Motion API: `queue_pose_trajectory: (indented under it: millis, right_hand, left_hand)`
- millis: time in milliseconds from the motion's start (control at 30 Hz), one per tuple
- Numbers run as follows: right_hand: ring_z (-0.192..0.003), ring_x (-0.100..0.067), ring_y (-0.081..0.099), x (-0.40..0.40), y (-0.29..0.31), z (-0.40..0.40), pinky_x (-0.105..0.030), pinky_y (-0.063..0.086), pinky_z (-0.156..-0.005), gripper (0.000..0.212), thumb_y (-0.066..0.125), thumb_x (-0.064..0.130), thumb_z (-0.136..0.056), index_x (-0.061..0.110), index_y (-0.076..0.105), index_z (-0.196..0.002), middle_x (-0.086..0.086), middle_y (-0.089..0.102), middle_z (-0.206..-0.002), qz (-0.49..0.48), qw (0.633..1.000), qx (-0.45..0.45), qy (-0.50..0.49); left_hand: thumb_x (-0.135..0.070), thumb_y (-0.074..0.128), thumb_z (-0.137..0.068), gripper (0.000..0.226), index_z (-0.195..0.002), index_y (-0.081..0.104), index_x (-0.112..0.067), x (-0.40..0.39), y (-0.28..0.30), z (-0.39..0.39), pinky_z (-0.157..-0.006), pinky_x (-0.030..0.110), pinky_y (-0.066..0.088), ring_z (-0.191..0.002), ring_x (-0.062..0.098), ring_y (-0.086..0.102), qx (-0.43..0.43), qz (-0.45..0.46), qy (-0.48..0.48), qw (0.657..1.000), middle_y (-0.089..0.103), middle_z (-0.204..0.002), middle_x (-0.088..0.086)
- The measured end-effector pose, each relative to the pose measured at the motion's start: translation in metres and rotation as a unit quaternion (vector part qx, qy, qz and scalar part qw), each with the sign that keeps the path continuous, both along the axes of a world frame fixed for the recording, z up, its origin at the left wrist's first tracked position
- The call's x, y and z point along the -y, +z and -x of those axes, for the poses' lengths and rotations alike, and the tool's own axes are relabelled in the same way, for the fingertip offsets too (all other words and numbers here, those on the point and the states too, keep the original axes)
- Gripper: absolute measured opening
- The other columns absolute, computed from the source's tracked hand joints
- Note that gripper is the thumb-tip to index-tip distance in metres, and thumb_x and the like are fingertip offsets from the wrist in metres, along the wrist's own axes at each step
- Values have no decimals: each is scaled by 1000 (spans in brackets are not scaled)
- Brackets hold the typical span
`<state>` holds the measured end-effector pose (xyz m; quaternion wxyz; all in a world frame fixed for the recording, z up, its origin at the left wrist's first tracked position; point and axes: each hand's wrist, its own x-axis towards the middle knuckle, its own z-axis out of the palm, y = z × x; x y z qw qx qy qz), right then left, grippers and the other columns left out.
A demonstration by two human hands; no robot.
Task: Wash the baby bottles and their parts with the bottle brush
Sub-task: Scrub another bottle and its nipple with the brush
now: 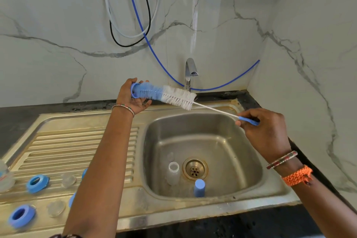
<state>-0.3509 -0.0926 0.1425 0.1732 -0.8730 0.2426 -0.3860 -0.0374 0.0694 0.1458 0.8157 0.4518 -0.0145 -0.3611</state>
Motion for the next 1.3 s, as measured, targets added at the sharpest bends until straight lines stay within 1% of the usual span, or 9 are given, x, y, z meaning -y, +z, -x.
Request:
queue_pose_trajectory:
  millis: [167, 400, 567, 700, 833, 1000, 1133, 1200, 1300]
  right_hand:
    - [-61, -15, 60, -6, 1, -3, -25, 48, -59, 10, 79, 8, -73, 12, 75, -80, 0, 69, -72, 10, 1000, -16, -18]
    - [-69, -28, 64, -30, 8, -1, -32, 51, -55, 24, 70, -18, -66, 0, 74, -82, -10, 69, -77, 223, 969, 108, 10]
    - [-69, -28, 60, -25, -1, 1, -33, 49, -56, 24, 71, -18, -69, -3, 74, -86, -13, 67, -79, 244, 964, 100, 25]
    - [-60, -24, 62, -23, -1, -3, -31, 52, -53, 19, 76, -12, -67, 2, 73, -79, -8, 67, -70, 131, 989, 59, 37]
    - [-47, -5, 51, -21, 13, -5, -14, 38, -50, 9, 73, 7, -79, 11, 72, -71, 7, 59, -54, -23, 993, -107, 36]
    - [-33, -9, 31, -23, 33, -3, -18, 24, -36, 38, 46, 20, -99, 7, 67, -70, 2, 45, -41, -412, 869, -231, 147]
    - [-51, -12, 56, -24, 31, -1, -21, 37, -47, 14, 66, 19, -87, 21, 73, -74, 6, 60, -57, -8, 990, -143, 10]
    - [-61, -24, 61, -28, 29, -3, -22, 35, -54, 10, 73, 10, -78, 19, 75, -79, 2, 67, -68, 164, 984, -36, -63]
    - [-62, -23, 60, -29, 25, -9, -21, 35, -56, 14, 72, 4, -75, 17, 75, -79, 1, 68, -70, 163, 986, 16, -35]
  left_hand:
    - [-33, 53, -87, 16, -80, 58, -20, 2, -6, 1, -92, 36, 43, -90, 18, 60, 40, -31, 7, 999, 71, -80, -2]
    - [-36, 47, -93, 21, -86, 58, -19, 9, -12, 7, -90, 33, 39, -95, 19, 57, 31, -51, 12, 998, 64, -101, -2]
    - [-37, 54, -87, 30, -111, 55, -20, 6, -15, 7, -75, 32, 46, -110, 23, 56, 0, -32, -14, 999, 60, -128, 0]
    - [-32, 55, -88, 22, -99, 59, -14, 11, -10, 15, -81, 38, 49, -93, 21, 61, -20, 9, -13, 1000, 72, -91, 1]
    - [-32, 52, -90, 29, -112, 55, -12, 13, -6, 14, -87, 44, 48, -102, 23, 61, -12, 51, -27, 998, 66, -105, 3]
    - [-27, 56, -88, 21, -107, 49, -20, 14, -6, 11, -106, 49, 35, -112, 25, 59, 12, 96, -40, 994, 72, -98, 4]
    - [-36, 66, -73, 72, -138, 45, -15, 7, -5, 11, -94, 45, 48, -124, 24, 53, 31, 66, -49, 996, 57, -133, 7]
    - [-41, 63, -76, 70, -139, 45, -15, 8, -3, 13, -94, 42, 48, -122, 25, 54, 44, 56, -44, 996, 55, -135, 6]
    - [-46, 55, -86, 58, -137, 48, -17, 12, -5, 14, -101, 43, 42, -118, 25, 56, 42, 61, -29, 997, 57, -133, 5]
